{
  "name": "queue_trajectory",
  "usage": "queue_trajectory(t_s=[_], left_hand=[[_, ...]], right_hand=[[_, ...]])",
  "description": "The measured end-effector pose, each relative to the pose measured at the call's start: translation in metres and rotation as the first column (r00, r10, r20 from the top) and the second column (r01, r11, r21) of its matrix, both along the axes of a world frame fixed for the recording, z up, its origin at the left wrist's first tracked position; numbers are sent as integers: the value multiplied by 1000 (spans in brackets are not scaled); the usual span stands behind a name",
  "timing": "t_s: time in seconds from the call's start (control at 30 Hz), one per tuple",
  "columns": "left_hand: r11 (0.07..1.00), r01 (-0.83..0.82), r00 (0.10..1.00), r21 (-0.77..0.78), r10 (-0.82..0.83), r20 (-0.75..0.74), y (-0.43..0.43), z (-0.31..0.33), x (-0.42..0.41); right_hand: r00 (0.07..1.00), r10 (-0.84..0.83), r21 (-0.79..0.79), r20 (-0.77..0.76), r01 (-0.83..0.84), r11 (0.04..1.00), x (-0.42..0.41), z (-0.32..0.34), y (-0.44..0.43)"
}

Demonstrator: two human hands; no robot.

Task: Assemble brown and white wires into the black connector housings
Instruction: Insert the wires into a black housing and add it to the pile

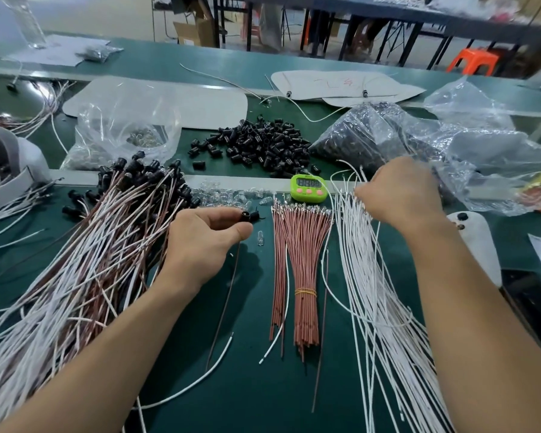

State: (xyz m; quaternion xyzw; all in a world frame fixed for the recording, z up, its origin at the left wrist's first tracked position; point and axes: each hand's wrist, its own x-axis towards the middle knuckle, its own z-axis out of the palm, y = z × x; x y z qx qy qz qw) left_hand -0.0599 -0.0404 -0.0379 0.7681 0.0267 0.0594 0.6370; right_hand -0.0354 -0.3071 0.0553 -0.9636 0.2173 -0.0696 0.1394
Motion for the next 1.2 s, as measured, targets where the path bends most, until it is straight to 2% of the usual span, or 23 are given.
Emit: queue_trajectory(t_s=[0.07, 0.13, 0.2, 0.27, 0.33, 0.4, 0.5, 0.6, 0.7, 0.83, 0.87, 0.9, 0.93, 0.97, 1.0, 1.07, 1.1, 1.13, 1.2], left_hand=[[1000, -3, 1000, 2, 3, 2, -1, 1, 0], [1000, -2, 1000, -7, 2, 3, -3, 1, 0], [1000, -5, 1000, -10, 5, 3, -5, 2, -1], [1000, -2, 1000, -20, 2, 12, -6, 3, -3], [997, 35, 999, -70, -35, 4, -6, 7, -5], [976, 158, 987, -148, -162, -11, -6, 10, -8], [920, 305, 943, -248, -328, -59, -6, 16, -12], [831, 389, 894, -398, -445, -56, -5, 18, -12], [783, 422, 871, -456, -490, -35, -5, 18, -11], [785, 344, 907, -516, -419, -33, -5, 18, -8], [796, 306, 925, -523, -379, -36, -5, 17, -6], [807, 261, 943, -531, -331, -41, -4, 17, -3], [812, 214, 958, -543, -283, -47, -3, 15, -1], [809, 169, 969, -563, -241, -54, -2, 14, 1], [800, 133, 977, -585, -204, -56, -1, 15, 3], [780, 87, 987, -620, -154, -56, 2, 17, 5], [771, 69, 989, -633, -138, -60, 3, 18, 5], [762, 53, 989, -645, -128, -69, 4, 19, 6], [750, 25, 989, -661, -114, -93, 5, 19, 6]], right_hand=[[967, -99, 55, 235, 88, 995, -2, -2, 3], [851, -137, 101, 507, 99, 990, -4, -3, 5], [710, -94, 147, 698, -14, 989, -7, 4, 12], [661, -42, 233, 749, -204, 951, -5, 11, 19], [709, -71, 436, 702, -349, 829, 2, 19, 28], [777, -70, 598, 626, -421, 682, 12, 26, 37], [843, 83, 679, 531, -482, 554, 24, 26, 60], [847, 208, 722, 490, -527, 448, 30, 15, 92], [841, 280, 703, 464, -541, 462, 33, -1, 116], [859, 325, 747, 396, -507, 430, 27, -18, 123], [865, 336, 715, 373, -499, 489, 24, -21, 119], [865, 367, 630, 342, -501, 594, 19, -21, 112], [859, 430, 525, 277, -511, 681, 12, -20, 102], [837, 525, 453, 154, -532, 716, 5, -17, 92], [773, 634, 444, -21, -561, 698, -3, -14, 83], [547, 763, 473, -345, -601, 644, -22, -10, 73], [460, 780, 467, -424, -627, 624, -30, -10, 70], [428, 786, 464, -446, -640, 612, -36, -12, 68], [440, 803, 512, -403, -619, 596, -43, -15, 65]])
